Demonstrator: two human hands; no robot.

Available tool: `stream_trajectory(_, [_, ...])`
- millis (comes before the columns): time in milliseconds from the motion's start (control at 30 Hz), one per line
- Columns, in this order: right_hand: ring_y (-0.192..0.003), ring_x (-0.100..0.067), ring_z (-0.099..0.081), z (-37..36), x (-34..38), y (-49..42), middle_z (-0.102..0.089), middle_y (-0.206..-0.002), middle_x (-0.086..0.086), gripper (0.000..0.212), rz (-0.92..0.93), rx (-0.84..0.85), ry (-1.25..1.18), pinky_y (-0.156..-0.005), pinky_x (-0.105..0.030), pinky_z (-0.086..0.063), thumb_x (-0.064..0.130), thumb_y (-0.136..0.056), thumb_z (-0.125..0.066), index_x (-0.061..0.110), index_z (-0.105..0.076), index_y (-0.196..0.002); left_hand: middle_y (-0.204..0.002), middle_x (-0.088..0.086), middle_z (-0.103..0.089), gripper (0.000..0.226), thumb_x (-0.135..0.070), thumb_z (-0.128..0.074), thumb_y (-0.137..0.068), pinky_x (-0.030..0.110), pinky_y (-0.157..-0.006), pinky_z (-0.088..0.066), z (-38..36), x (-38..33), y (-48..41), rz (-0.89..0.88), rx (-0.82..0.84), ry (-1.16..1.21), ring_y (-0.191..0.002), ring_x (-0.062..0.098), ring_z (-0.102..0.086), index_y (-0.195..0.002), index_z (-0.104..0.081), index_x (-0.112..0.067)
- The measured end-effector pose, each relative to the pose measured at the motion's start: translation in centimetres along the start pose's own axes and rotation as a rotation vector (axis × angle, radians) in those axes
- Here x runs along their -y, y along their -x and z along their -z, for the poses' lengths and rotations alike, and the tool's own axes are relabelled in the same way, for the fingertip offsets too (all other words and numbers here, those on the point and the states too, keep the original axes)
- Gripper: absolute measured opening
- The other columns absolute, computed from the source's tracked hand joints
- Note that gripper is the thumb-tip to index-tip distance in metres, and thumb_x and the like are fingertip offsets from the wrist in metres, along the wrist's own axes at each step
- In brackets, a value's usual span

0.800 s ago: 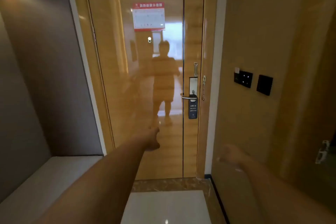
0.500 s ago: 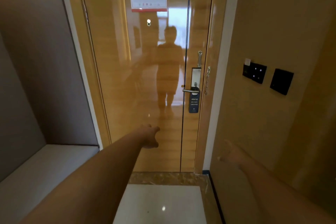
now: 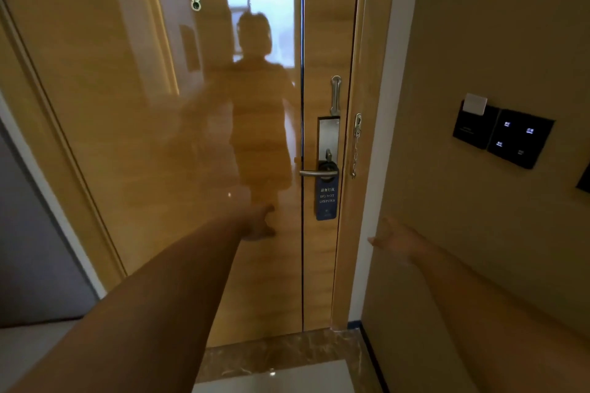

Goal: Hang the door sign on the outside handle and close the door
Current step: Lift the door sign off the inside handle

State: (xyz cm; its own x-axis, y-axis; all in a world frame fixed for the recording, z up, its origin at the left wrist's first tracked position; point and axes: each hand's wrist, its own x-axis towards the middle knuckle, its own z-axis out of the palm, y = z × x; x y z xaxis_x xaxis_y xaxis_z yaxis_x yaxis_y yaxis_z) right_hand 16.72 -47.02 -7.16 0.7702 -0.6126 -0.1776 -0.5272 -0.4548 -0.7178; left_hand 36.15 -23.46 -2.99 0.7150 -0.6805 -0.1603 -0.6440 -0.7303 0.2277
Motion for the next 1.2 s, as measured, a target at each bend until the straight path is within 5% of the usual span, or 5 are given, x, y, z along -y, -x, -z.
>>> stream_trajectory(100, [-0.119,-0.031,-0.052,1.2,1.2,-4.5,-0.041,-0.146,-0.016,0.077,-0.035,-0.014,-0.029,-0.069,-0.028,-0.046,0.036,-0.087,-0.062,0.016,-0.021,-0.149,-0.150,0.017,-0.035,0.069,-0.031,-0.065,-0.087,0.043,-0.105,-0.036,1.4,-1.2,-5.4,-0.039,-0.025,0.016,-0.132,0.033,-0.039,-0.145,-0.030,-0.017])
stream_trajectory(367, [-0.104,-0.027,-0.057,0.7,-0.3,-16.4,-0.048,-0.139,-0.017,0.062,-0.153,0.060,-0.063,-0.072,-0.027,-0.050,0.031,-0.088,-0.061,0.009,-0.037,-0.141,-0.147,0.018,-0.039,0.068,-0.026,-0.062,-0.089,0.042,-0.104,-0.038,0.3,-3.3,-17.6,-0.072,-0.029,0.100,-0.133,0.036,-0.037,-0.146,-0.025,-0.020])
stream_trajectory(567, [-0.063,-0.014,-0.053,0.6,3.6,-28.1,-0.058,-0.077,-0.005,0.023,-0.147,0.162,-0.270,-0.057,-0.024,-0.046,0.022,-0.085,-0.065,0.008,-0.062,-0.103,-0.142,0.016,-0.045,0.064,-0.025,-0.062,-0.087,0.036,-0.092,-0.042,0.7,-2.1,-26.9,-0.021,-0.095,0.169,-0.125,0.032,-0.048,-0.143,-0.032,-0.017])
stream_trajectory(1000, [-0.110,-0.032,-0.057,-4.7,2.3,-42.4,-0.062,-0.107,-0.007,0.031,-0.012,0.120,-0.179,-0.094,-0.045,-0.048,0.011,-0.087,-0.059,0.010,-0.055,-0.117,-0.132,0.012,-0.055,0.057,-0.024,-0.064,-0.085,0.030,-0.088,-0.039,-3.8,-1.2,-37.2,0.065,-0.092,0.328,-0.119,0.029,-0.052,-0.137,-0.041,-0.017])
stream_trajectory(1200, [-0.090,-0.030,-0.062,-4.0,0.3,-42.8,-0.067,-0.095,-0.016,0.023,0.035,0.075,-0.051,-0.078,-0.037,-0.049,0.023,-0.082,-0.069,0.004,-0.063,-0.095,-0.130,0.013,-0.054,0.058,-0.026,-0.065,-0.087,0.032,-0.086,-0.040,-4.0,-0.8,-37.9,0.073,0.061,0.387,-0.116,0.024,-0.052,-0.136,-0.036,-0.016])
